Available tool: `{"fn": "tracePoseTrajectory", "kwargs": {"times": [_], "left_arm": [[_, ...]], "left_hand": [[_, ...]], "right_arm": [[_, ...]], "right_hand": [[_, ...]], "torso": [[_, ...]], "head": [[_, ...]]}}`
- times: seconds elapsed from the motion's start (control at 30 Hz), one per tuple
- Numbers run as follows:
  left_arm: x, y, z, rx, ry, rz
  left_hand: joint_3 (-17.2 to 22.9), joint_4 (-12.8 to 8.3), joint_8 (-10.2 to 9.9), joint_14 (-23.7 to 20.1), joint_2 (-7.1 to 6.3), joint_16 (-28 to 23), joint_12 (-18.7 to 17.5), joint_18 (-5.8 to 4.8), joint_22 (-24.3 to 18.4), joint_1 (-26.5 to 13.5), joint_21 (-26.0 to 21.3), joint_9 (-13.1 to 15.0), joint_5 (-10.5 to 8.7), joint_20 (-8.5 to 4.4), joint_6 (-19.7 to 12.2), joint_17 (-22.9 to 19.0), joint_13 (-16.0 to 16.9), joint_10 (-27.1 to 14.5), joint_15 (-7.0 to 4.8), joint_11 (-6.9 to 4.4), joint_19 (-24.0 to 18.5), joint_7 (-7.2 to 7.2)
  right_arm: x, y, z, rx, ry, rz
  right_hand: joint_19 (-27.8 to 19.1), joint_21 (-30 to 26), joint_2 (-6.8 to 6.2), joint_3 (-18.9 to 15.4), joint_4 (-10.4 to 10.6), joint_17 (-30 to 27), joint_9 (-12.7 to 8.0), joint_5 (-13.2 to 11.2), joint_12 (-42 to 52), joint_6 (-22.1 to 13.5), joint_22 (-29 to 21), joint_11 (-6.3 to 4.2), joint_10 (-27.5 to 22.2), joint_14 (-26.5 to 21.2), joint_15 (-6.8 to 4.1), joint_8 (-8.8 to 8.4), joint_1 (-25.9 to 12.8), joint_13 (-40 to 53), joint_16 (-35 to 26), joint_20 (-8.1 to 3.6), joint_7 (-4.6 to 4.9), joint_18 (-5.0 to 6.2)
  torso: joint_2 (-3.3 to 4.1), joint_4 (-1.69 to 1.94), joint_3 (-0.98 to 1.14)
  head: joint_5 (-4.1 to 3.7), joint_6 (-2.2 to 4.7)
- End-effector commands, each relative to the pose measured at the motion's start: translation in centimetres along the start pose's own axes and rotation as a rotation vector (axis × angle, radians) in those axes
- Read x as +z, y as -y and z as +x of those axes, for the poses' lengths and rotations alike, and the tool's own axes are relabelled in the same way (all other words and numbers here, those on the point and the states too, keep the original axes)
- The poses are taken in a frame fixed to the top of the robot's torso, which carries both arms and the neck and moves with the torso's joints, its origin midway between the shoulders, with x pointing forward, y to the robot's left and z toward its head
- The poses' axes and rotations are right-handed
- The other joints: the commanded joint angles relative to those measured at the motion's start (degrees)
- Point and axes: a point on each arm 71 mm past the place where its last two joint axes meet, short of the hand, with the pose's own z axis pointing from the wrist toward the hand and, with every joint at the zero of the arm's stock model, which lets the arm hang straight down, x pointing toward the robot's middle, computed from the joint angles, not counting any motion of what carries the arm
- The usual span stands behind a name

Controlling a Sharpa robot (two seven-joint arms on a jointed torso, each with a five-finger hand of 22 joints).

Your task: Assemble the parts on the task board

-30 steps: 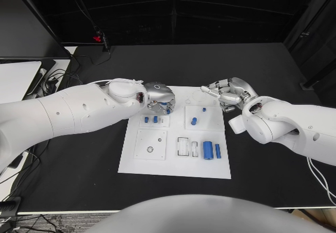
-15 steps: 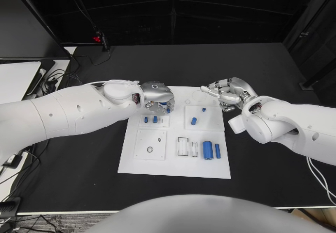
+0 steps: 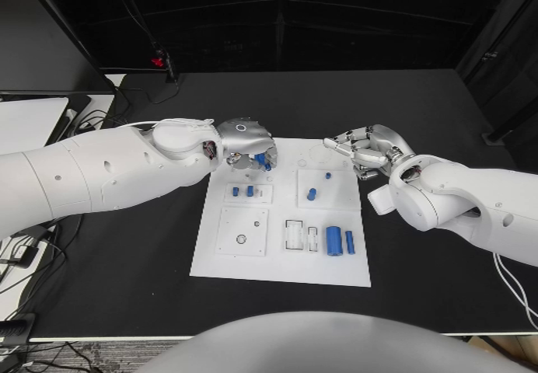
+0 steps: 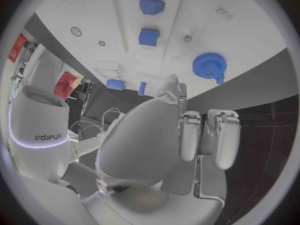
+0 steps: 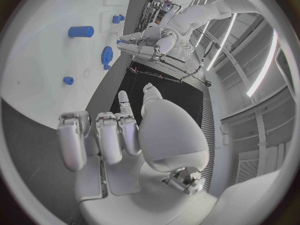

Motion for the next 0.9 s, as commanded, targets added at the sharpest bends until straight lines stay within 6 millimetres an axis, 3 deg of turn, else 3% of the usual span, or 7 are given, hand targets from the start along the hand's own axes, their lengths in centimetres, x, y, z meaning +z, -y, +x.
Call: {"fn": "tracePoseTrajectory", "kwargs": {"times": [0.03,0.43,0.57,0.9], "left_arm": [[-0.5,-0.5,0.0,0.005,-0.011,-0.021],[-3.0,-1.9,0.6,-0.01,-0.053,-0.081],[-3.2,-2.3,0.8,-0.013,-0.07,-0.092],[-3.3,-2.8,1.3,-0.019,-0.098,-0.106]], "left_hand": [[0.35,0.07,-0.3,5.9,0.11,0.05,-0.32,-0.36,15.09,-0.62,0.18,0.08,-0.22,-0.26,0.15,15.09,-0.03,0.33,0.02,0.25,5.97,0.29],[0.4,0.05,-0.35,5.9,0.02,0.05,-0.46,-0.36,15.09,-0.67,0.18,0.07,-0.23,-0.25,0.18,15.09,-0.04,0.3,0.0,0.21,5.97,0.27],[0.42,0.08,-0.39,5.9,0.01,0.05,-0.53,-0.36,15.09,-0.75,0.18,0.06,-0.23,-0.25,0.19,15.09,-0.04,0.29,0.0,0.23,5.97,0.28],[0.5,0.07,-0.5,5.9,-0.04,0.05,-0.72,-0.36,15.09,-0.84,0.18,0.02,-0.24,-0.24,0.12,15.09,-0.05,0.21,0.01,0.23,5.97,0.29]], "right_arm": [[0.0,-0.1,0.0,0.002,-0.006,-0.008],[0.0,-0.1,0.0,0.002,-0.003,-0.009],[0.0,-0.1,0.0,0.002,-0.003,-0.009],[0.0,-0.1,0.1,0.003,-0.004,-0.01]], "right_hand": [[5.87,0.19,0.48,-0.42,0.08,15.1,0.1,0.3,0.14,-0.36,15.1,0.28,6.07,6.06,0.29,0.34,-0.04,15.08,0.14,0.36,0.06,-0.42],[5.87,0.19,0.51,-0.44,0.04,15.1,0.1,0.4,0.14,-0.4,15.1,0.28,6.07,6.06,0.29,0.39,0.04,15.08,0.14,0.35,0.05,-0.42],[5.87,0.19,0.51,-0.44,0.04,15.1,0.1,0.4,0.14,-0.4,15.1,0.28,6.07,6.06,0.29,0.39,0.04,15.08,0.14,0.35,0.05,-0.42],[5.87,0.19,0.51,-0.44,0.04,15.1,0.1,0.4,0.14,-0.4,15.1,0.28,6.07,6.06,0.29,0.39,0.04,15.08,0.14,0.35,0.05,-0.42]], "torso": [[-0.03,0.03,0.03],[0.01,0.02,-0.04],[0.03,0.13,-0.06],[0.01,-0.04,-0.05]], "head": [[0.11,0.0],[0.27,0.0],[0.34,0.0],[0.42,0.0]]}}
